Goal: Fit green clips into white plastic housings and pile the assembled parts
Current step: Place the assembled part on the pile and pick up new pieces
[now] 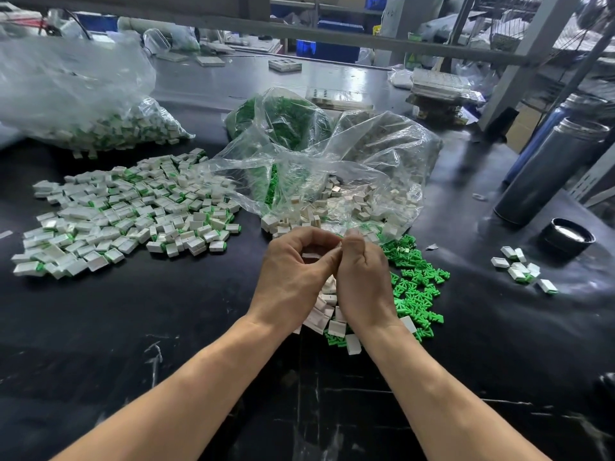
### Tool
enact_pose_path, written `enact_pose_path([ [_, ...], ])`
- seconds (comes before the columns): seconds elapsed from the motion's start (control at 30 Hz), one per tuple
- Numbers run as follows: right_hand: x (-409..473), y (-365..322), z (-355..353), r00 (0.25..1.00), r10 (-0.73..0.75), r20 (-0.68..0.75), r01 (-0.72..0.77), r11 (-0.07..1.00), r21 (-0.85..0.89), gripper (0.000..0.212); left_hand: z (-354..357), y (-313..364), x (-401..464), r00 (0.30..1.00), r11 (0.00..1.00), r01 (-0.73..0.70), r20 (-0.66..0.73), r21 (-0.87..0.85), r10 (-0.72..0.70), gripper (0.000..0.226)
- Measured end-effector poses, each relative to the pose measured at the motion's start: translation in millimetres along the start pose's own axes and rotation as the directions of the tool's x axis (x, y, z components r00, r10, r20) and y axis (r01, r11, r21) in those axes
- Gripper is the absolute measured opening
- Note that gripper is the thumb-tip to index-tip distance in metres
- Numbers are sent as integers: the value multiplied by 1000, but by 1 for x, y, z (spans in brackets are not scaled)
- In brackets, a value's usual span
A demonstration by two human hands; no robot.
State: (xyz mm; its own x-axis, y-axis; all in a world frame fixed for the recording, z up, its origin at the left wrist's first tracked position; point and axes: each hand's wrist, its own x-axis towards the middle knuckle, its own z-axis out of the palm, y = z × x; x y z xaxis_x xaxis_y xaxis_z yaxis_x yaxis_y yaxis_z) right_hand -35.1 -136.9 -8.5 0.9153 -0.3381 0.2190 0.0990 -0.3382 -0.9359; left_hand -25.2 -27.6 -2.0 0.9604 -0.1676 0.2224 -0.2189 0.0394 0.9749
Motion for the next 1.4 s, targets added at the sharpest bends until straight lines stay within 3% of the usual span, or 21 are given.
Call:
enact_pose_path([
  [0.17, 1, -1, -11, 999, 35, 23, -36, 998, 45, 67, -6, 1, 2, 999, 998, 5, -43, 60, -2, 10],
  [0.33, 3, 2, -26, 992, -103, 75, 100, 994, 41, 20, -13, 0, 5, 999, 1000, 13, -30, 25, -12, 9],
  [0.43, 4, 3, -27, 988, -123, 91, 125, 992, -12, 6, -15, -2, 5, 1000, 999, 14, -23, 48, -13, 9],
  [0.7, 3, 4, -24, 993, -66, 97, 72, 995, -62, 10, -15, -3, 4, 1000, 995, -2, 7, 98, 2, 12],
  [0.87, 4, 7, -24, 992, -50, 112, 59, 995, -79, 14, -29, -5, 8, 1000, 975, 6, 27, 223, -13, 12],
  [0.97, 6, 8, -30, 996, -35, 80, 46, 989, -142, 16, -50, -7, 15, 999, 899, 38, -38, 437, -23, 13],
  [1.1, 9, 10, -41, 999, -15, 32, 23, 970, -240, 17, -86, -7, 28, 980, 626, 162, -198, 763, -12, 7],
  [1.23, 14, 12, -50, 1000, 19, 18, -11, 929, -369, 20, -105, -6, 37, 946, 494, 261, -323, 829, 42, 6],
  [1.4, 20, 16, -61, 995, 104, -14, -98, 875, -475, 20, -119, -7, 40, 913, 454, 282, -382, 845, 144, 9],
])
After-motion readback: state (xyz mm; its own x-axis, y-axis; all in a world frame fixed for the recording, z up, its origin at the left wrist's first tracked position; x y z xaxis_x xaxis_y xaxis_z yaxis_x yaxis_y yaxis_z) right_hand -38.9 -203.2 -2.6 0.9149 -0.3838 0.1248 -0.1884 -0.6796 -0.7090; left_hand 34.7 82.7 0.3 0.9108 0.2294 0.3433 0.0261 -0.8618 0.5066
